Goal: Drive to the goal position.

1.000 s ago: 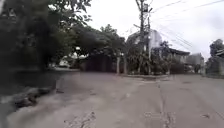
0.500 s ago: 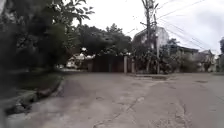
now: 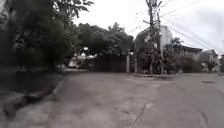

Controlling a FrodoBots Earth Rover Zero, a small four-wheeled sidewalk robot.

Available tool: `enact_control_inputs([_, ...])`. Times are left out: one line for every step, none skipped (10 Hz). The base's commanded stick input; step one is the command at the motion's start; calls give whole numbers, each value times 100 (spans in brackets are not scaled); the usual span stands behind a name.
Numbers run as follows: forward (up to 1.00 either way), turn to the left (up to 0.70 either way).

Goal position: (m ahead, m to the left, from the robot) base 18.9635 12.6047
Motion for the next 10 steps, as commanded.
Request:
enact_control_inputs([70,35])
enact_control_inputs([70,35])
enact_control_inputs([70,14])
enact_control_inputs([70,3])
enact_control_inputs([70,0])
enact_control_inputs([70,0])
enact_control_inputs([70,0])
enact_control_inputs([70,0])
enact_control_inputs([70,0])
enact_control_inputs([70,0])
